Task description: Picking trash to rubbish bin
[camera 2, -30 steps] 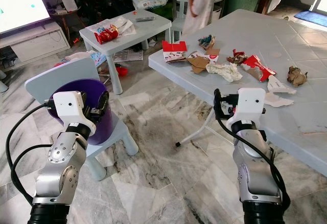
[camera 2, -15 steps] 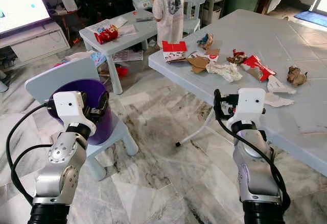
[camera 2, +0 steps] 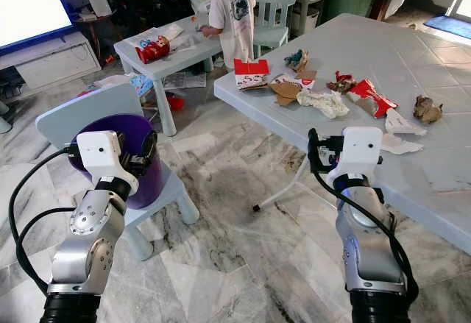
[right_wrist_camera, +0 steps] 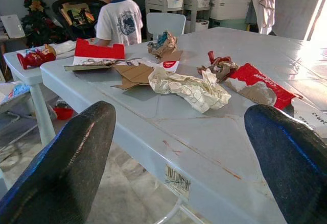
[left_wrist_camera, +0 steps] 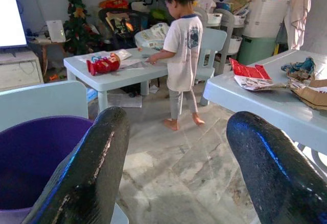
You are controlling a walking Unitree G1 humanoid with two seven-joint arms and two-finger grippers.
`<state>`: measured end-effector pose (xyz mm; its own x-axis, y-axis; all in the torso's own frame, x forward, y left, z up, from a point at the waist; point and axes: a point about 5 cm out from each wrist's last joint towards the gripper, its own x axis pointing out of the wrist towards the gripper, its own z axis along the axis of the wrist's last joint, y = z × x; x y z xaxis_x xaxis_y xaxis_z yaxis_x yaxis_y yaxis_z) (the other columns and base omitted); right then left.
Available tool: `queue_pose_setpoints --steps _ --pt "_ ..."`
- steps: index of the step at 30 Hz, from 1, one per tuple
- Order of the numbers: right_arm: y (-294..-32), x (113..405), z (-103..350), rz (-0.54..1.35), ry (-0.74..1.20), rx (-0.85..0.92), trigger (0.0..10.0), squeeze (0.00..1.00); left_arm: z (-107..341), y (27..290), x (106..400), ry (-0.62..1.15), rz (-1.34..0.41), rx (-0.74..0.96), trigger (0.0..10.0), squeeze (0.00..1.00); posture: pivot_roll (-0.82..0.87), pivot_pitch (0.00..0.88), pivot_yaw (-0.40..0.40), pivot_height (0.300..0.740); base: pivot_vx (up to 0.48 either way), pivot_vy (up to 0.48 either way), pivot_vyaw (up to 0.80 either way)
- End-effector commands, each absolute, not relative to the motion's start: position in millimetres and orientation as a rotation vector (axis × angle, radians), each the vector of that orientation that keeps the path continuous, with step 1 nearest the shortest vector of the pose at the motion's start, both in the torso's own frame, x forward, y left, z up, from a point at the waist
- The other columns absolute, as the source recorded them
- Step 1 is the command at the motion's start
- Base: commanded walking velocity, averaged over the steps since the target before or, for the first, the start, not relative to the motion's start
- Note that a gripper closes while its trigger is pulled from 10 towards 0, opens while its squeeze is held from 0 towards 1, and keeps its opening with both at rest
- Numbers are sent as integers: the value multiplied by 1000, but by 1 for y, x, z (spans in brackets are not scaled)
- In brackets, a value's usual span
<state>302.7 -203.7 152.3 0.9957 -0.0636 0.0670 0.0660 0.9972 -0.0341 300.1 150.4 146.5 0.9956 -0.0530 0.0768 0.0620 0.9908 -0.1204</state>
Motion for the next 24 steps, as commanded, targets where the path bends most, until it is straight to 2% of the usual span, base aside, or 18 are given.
queue_pose_setpoints --steps 1,5,21,24 --pt "-204 304 159 -62 -85 -34 10000 0 149 151 302 -85 -61 -119 10000 0 -4 27 28 740 0 0 0" --pt "-204 305 158 -62 -79 -36 10000 0 149 151 302 -85 -62 -119 10000 0 -4 29 28 740 0 0 0" --pt "-204 303 157 -61 -72 -37 10000 0 147 150 300 -76 -73 -110 10000 0 -8 37 28 740 0 0 -800" --pt "-204 303 158 -62 -76 -36 10000 0 146 149 299 -72 -90 -124 10000 0 -9 38 28 740 0 0 0"
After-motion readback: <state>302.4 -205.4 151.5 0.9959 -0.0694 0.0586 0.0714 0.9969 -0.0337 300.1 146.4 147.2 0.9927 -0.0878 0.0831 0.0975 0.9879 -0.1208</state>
